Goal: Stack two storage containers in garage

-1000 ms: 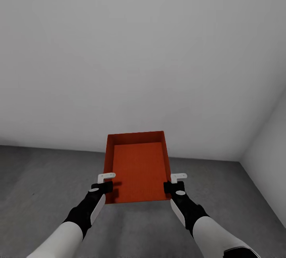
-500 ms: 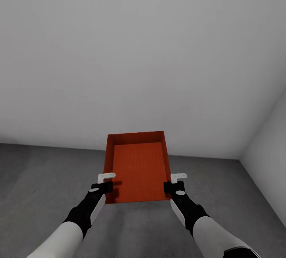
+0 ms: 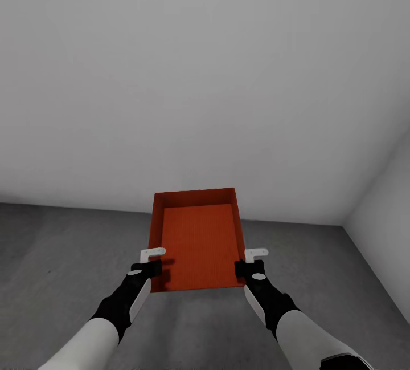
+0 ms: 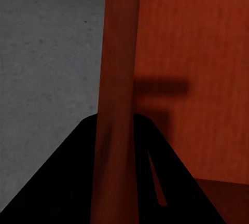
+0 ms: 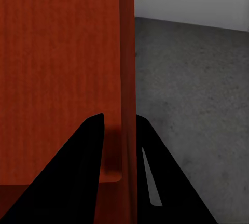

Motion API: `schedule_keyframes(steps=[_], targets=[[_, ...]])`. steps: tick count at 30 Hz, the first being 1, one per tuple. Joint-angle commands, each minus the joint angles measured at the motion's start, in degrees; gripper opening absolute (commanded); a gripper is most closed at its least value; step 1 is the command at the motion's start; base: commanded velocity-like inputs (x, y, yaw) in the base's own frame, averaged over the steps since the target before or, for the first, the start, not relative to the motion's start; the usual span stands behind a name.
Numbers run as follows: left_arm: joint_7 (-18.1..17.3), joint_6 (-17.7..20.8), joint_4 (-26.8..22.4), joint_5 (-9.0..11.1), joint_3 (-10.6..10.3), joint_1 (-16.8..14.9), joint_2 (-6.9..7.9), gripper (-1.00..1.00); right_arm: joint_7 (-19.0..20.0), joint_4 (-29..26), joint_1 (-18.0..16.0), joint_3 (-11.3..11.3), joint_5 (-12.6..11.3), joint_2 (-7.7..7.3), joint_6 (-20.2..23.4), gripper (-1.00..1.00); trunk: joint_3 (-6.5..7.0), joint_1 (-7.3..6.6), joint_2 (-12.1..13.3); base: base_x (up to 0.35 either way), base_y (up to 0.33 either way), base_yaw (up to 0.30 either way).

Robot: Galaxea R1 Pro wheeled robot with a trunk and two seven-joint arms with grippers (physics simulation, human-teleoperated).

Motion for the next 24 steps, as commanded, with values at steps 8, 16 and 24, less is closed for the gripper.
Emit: schedule_keyframes(steps=[8,16,24], targets=[[0.52,-0.47,-0.89,-0.23,0.83,-0.05,0.08,-1.0,-0.57,0.07,-0.02,-0.58,-0.15,-0.62,0.26,-1.0,-0.65,0.02,-0.1,0.0,0.0,0.0],[0.52,-0.47,-0.89,-0.23,0.82,-0.05,0.08,-1.0,-0.57,0.07,-0.02,-0.58,-0.15,-0.66,0.28,-1.0,-1.32,0.02,-0.1,0.0,0.0,0.0],[0.52,-0.47,-0.89,-0.23,0.81,-0.05,0.09,-1.0,-0.57,0.07,-0.02,-0.58,-0.15,-0.66,0.35,-1.0,-2.05,0.02,-0.1,0.0,0.0,0.0]])
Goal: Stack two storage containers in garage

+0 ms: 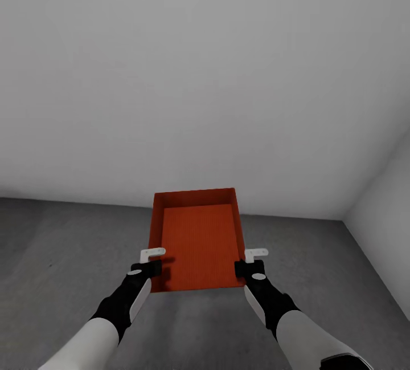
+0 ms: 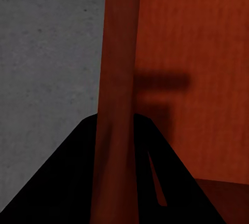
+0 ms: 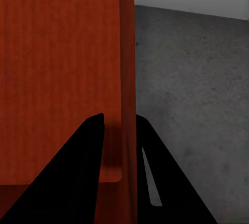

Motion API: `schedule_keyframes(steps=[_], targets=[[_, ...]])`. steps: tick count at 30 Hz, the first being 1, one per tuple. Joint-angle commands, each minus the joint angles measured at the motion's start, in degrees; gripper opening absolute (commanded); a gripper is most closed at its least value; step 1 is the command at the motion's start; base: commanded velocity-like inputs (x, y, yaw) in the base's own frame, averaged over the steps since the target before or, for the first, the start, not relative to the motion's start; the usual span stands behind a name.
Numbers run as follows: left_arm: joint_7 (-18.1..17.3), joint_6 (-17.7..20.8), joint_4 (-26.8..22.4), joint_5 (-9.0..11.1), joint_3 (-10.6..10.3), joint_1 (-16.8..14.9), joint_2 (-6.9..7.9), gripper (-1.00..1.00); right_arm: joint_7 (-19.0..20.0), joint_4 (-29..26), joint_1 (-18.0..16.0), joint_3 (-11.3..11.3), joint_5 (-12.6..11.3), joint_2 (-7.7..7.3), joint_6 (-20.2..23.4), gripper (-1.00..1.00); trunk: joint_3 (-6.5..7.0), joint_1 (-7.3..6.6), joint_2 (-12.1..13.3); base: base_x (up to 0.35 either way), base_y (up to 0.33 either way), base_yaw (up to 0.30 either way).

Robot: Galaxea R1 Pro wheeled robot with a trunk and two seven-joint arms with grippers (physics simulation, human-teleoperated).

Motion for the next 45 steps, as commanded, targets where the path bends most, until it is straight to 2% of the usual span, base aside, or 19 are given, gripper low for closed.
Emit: schedule_keyframes(steps=[1,45], targets=[[0.52,-0.56,-0.89,-0.24,0.8,-0.05,0.08,-1.0,-0.57,0.07,-0.02,-0.57,-0.15,-0.67,0.27,-1.0,-0.19,0.02,-0.09,0.0,0.0,0.0],[0.52,-0.51,-0.83,-0.24,0.82,-0.05,0.32,-1.0,-0.57,0.07,-0.02,-0.57,-0.15,-0.76,0.27,-1.0,-4.21,0.02,-0.09,0.0,0.0,0.0]])
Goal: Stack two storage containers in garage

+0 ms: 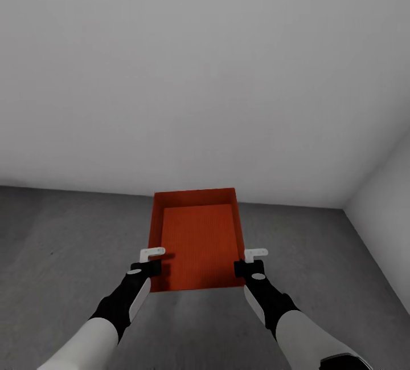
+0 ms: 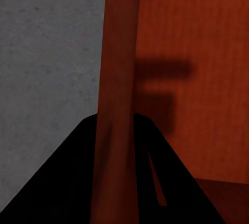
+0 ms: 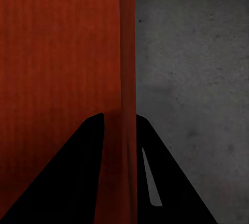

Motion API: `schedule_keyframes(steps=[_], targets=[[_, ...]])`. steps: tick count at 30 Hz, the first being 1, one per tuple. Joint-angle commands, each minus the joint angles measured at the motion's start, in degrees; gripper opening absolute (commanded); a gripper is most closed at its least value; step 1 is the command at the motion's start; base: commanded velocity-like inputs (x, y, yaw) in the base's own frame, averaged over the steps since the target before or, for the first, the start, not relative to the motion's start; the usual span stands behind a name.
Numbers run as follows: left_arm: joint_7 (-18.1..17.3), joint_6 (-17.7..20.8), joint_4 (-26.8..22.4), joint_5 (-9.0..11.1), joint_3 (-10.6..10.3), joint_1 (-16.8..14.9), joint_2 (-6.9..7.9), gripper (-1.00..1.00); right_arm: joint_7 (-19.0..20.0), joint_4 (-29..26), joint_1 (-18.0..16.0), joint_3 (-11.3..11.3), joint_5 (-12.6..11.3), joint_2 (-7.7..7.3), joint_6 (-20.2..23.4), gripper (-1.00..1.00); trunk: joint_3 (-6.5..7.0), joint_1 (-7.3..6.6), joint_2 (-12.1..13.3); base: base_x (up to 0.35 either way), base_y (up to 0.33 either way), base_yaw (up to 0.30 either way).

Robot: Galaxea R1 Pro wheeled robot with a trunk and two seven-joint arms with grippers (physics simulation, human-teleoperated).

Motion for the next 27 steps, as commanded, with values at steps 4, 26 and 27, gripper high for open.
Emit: schedule_keyframes(steps=[4,26,27], targets=[[0.56,-1.1,-0.04,-0.28,1.04,-0.06,0.1,-1.0,-0.54,0.07,-0.01,-0.32,-0.24,-0.94,0.27,-1.0,-0.45,0.02,-0.09,0.0,0.0,0.0],[0.56,-1.09,0.05,-0.28,1.02,-0.06,0.11,-1.0,-0.54,0.07,-0.01,-0.32,-0.24,-0.94,0.27,-1.0,-2.46,0.02,-0.09,0.0,0.0,0.0],[0.56,-1.09,0.05,-0.28,1.04,-0.06,0.11,-1.0,-0.54,0.07,-0.01,-0.32,-0.24,-0.94,0.27,-1.0,-2.55,0.02,-0.09,0.0,0.0,0.0]])
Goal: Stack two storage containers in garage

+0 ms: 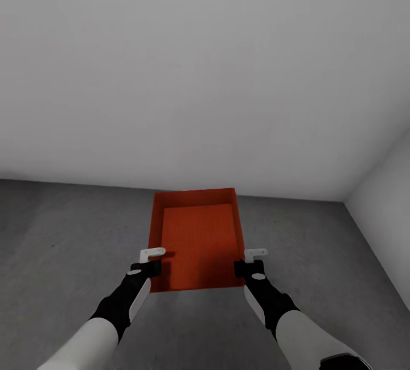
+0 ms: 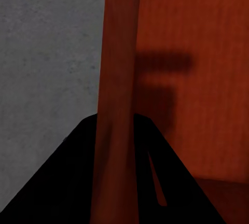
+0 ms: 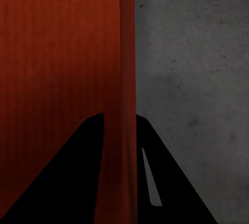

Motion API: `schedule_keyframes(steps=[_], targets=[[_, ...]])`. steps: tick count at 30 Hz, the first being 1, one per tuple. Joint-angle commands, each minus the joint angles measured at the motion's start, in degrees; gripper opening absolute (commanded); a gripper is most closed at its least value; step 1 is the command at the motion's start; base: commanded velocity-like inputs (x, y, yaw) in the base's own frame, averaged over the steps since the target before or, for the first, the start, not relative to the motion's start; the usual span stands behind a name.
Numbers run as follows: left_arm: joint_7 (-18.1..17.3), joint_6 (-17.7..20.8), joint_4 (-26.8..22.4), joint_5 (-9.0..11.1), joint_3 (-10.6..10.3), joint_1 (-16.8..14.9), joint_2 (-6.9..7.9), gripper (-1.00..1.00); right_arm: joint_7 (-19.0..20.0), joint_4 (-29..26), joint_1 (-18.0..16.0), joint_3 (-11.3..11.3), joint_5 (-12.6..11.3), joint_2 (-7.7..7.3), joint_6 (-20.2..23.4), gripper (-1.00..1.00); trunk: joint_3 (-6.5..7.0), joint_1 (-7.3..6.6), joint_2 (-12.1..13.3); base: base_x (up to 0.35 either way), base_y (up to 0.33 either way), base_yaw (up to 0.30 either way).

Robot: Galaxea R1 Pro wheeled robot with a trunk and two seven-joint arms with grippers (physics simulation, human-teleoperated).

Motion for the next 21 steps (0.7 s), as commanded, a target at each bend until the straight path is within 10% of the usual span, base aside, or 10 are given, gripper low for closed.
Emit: schedule_keyframes(steps=[1,21], targets=[[0.6,-0.72,-0.29,-0.47,1.1,-0.05,0.1,-1.0,-0.52,0.06,-0.02,-0.4,-0.28,-0.9,0.27,-1.0,-0.17,0.02,-0.09,0.0,0.0,0.0],[0.6,-0.74,-0.05,-0.47,1.08,-0.05,0.1,-1.0,-0.52,0.06,-0.02,-0.4,-0.28,-0.9,0.27,-1.0,-2.0,0.02,-0.09,0.0,0.0,0.0]])
